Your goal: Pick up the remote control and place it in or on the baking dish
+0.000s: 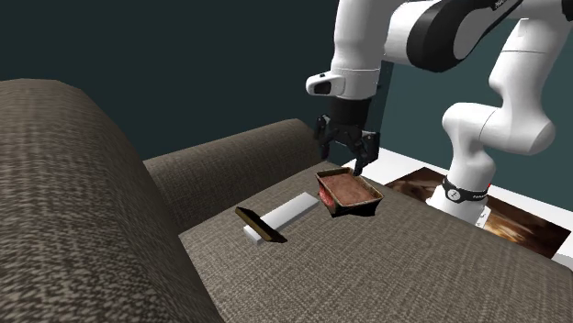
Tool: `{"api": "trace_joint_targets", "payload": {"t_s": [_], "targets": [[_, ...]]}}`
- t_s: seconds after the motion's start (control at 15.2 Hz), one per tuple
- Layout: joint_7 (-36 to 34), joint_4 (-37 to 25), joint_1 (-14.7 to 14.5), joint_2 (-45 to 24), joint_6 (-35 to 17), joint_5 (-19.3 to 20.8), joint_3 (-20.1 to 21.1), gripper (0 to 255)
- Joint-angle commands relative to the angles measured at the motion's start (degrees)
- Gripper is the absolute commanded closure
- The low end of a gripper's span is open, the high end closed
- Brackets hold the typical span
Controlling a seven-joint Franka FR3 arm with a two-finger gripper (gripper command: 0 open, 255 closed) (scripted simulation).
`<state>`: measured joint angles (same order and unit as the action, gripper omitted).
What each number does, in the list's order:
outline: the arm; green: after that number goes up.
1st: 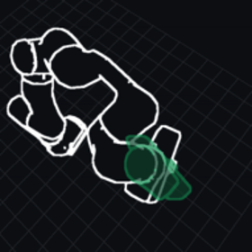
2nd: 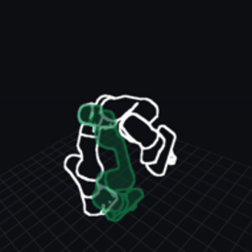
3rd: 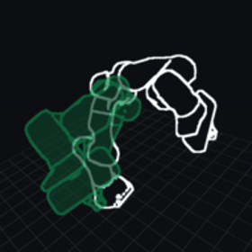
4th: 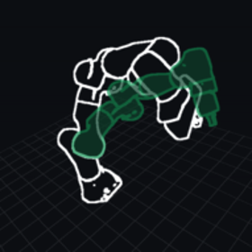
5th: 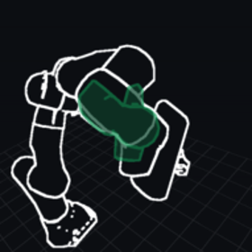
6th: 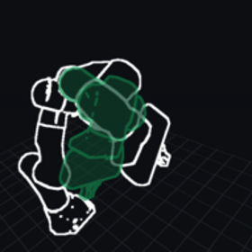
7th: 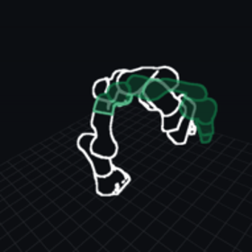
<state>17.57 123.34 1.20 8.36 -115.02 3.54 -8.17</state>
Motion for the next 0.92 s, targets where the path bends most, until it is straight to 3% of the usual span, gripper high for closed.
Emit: {"api": "trace_joint_targets", "payload": {"t_s": [0.0, 0.66, 0.86], "targets": [[1.5, -2.3, 0.3, -4.4, -2.1, -0.8, -0.7, 0], [8.5, -19.6, 3.0, -26.4, -6.4, -6.3, -1.7, 0], [8.6, -18.6, 3.1, -27.4, -8.4, -6.5, -1.6, 0]]}}
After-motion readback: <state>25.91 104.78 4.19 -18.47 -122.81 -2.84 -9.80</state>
